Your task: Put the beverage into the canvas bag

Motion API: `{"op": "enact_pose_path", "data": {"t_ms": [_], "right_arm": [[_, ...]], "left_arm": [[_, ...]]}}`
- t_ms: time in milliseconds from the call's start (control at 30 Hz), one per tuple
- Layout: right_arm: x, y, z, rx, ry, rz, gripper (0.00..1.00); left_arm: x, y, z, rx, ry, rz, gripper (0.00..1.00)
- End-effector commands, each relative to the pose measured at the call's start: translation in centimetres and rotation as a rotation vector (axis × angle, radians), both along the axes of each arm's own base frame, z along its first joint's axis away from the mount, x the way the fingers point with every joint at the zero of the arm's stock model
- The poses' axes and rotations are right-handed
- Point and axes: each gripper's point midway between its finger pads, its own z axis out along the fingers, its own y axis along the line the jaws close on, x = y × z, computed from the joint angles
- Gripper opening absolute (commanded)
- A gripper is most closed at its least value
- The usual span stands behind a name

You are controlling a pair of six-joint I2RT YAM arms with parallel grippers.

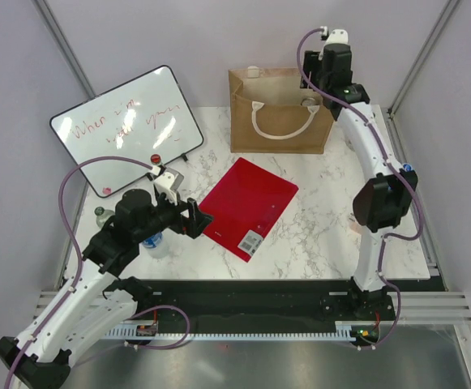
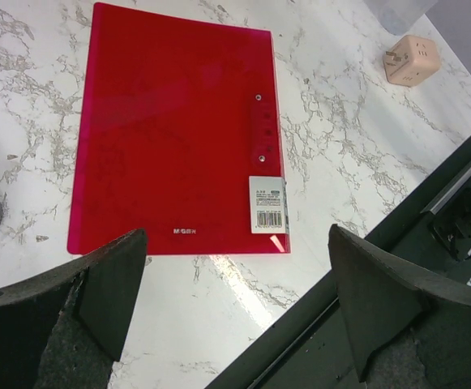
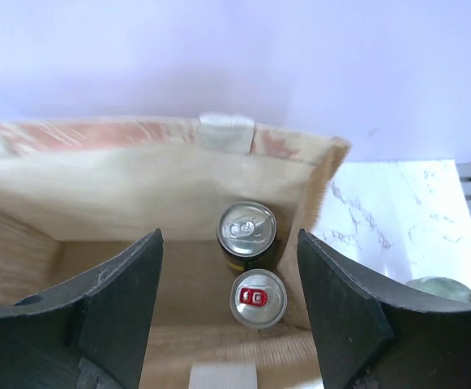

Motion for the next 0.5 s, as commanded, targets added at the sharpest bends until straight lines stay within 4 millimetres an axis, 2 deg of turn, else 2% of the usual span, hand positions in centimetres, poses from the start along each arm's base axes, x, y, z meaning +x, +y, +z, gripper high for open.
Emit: {"op": "enact_pose_path", "data": {"t_ms": [0,33,67,100,167,200,233,267,300,333,367,400,467], "right_arm": [[-4.9,-0.6,8.4,0.122,-0.121,-0.007,0.75],[-5.5,-0.7,8.6,0.152,-0.118,-0.023,0.75],[-6.4,-1.0,7.2,0.156,-0.072,-0.044,0.75],[-7.8,-1.8,8.3,0.175,-0.083,-0.086,0.75],[-10.0,-2.4,7.0,0.224,-0.023,-0.138,0.77],[-11.9,-3.0,6.4,0.23,0.005,-0.163,0.78],[-13.0,-3.9,5.9,0.225,0.021,-0.214,0.79],[-14.6,-4.7,3.7,0.212,0.09,-0.263,0.8],[-16.3,-5.6,4.5,0.206,0.08,-0.296,0.8],[-17.5,-7.3,4.3,0.174,0.079,-0.38,0.81],[-19.1,-8.2,2.6,0.139,0.131,-0.422,0.83],[-20.6,-9.1,3.4,0.137,0.112,-0.452,0.84],[-23.3,-11.0,2.8,0.1,0.121,-0.523,0.89]], "left_arm": [[0.1,0.1,1.1,-0.01,-0.048,-0.001,1.0],[0.2,0.1,1.2,-0.012,-0.052,0.002,1.0],[0.2,0.1,1.3,-0.012,-0.054,0.002,1.0],[0.1,0.2,1.4,-0.015,-0.056,0.004,1.0],[0.1,0.2,1.4,-0.015,-0.056,0.004,1.0],[0.0,0.2,1.5,-0.017,-0.057,0.004,1.0],[0.0,0.2,1.7,-0.021,-0.064,0.004,1.0],[-0.1,0.3,1.8,-0.024,-0.068,0.004,1.0],[-0.1,0.3,1.8,-0.026,-0.068,0.003,1.0],[-0.2,0.3,2.1,-0.033,-0.074,0.001,1.0],[-0.3,0.2,2.1,-0.036,-0.076,-0.003,1.0],[-0.4,0.2,2.3,-0.039,-0.077,-0.006,1.0],[-0.6,0.1,2.4,-0.045,-0.08,-0.012,1.0]]}}
